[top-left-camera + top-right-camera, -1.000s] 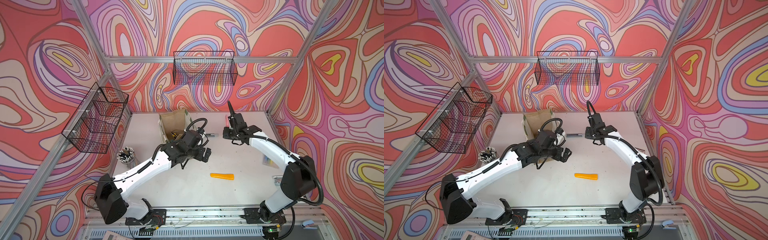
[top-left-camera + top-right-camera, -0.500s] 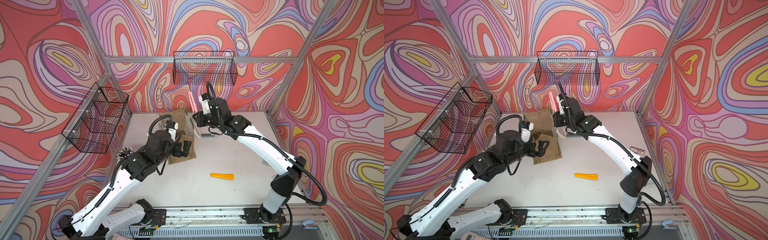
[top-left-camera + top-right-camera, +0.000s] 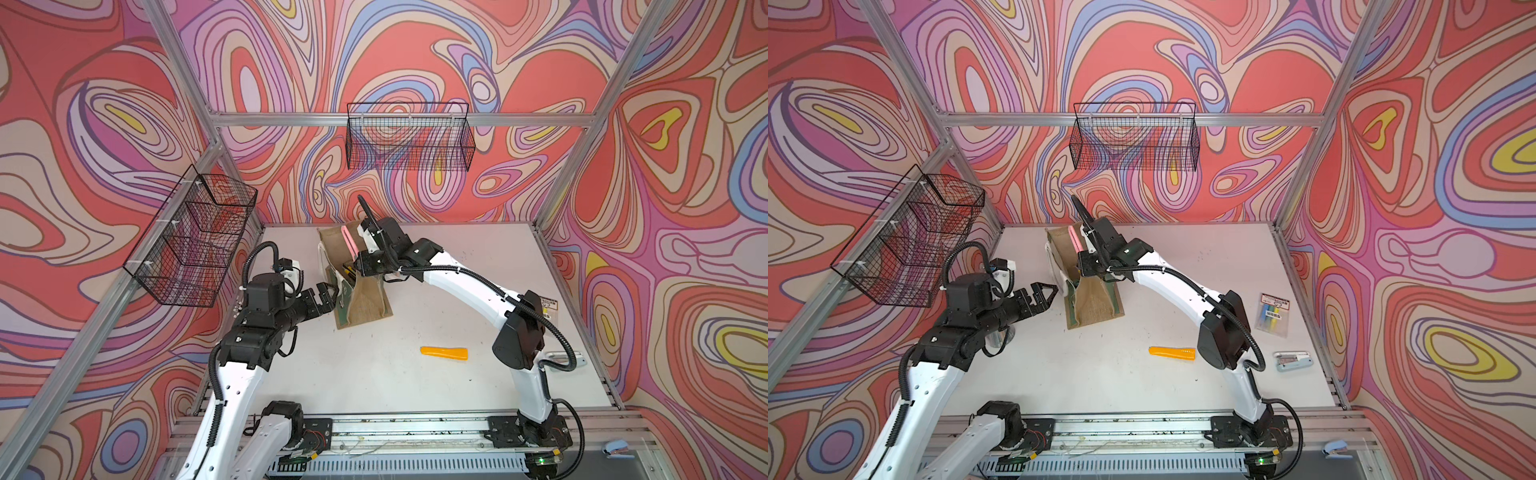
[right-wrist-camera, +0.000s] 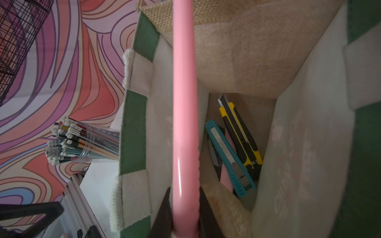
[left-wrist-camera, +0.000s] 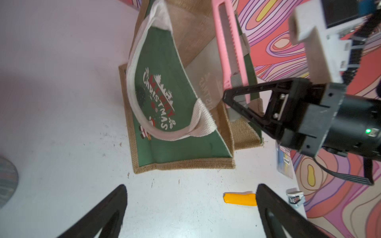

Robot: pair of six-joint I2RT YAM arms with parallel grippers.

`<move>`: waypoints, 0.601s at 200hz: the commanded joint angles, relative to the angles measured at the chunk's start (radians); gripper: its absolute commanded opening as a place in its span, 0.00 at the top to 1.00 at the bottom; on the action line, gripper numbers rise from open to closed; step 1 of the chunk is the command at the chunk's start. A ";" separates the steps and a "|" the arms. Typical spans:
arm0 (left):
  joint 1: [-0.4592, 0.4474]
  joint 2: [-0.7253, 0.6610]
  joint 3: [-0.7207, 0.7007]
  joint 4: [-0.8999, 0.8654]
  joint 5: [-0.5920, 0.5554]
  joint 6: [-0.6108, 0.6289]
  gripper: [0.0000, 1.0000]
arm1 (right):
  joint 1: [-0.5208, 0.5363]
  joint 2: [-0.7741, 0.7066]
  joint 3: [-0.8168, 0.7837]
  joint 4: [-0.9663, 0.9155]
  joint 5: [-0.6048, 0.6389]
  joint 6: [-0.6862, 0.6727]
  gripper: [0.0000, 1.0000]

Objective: Place the art knife into the pouch
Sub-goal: Place the utility knife in the pouch.

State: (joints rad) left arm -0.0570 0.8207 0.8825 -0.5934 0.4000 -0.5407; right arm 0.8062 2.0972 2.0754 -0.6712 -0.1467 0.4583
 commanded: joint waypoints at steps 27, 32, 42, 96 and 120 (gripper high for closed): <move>0.026 -0.012 -0.016 0.070 0.140 -0.033 0.00 | 0.003 0.024 0.068 -0.040 -0.005 0.020 1.00; 0.026 -0.011 -0.017 0.069 0.136 -0.030 0.00 | 0.002 0.022 0.071 -0.040 -0.003 0.020 1.00; 0.026 -0.010 -0.017 0.068 0.131 -0.027 0.00 | 0.002 0.021 0.082 -0.039 0.024 0.013 1.00; 0.026 -0.009 -0.023 0.074 0.120 -0.018 0.00 | -0.007 0.073 0.172 -0.070 0.071 -0.013 0.95; 0.026 -0.009 -0.030 0.081 0.125 -0.017 0.00 | -0.024 0.099 0.175 -0.078 0.067 -0.013 0.87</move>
State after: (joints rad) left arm -0.0372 0.8188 0.8570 -0.5407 0.5095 -0.5617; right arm 0.7994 2.1479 2.2333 -0.7166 -0.0994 0.4557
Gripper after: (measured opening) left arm 0.999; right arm 0.155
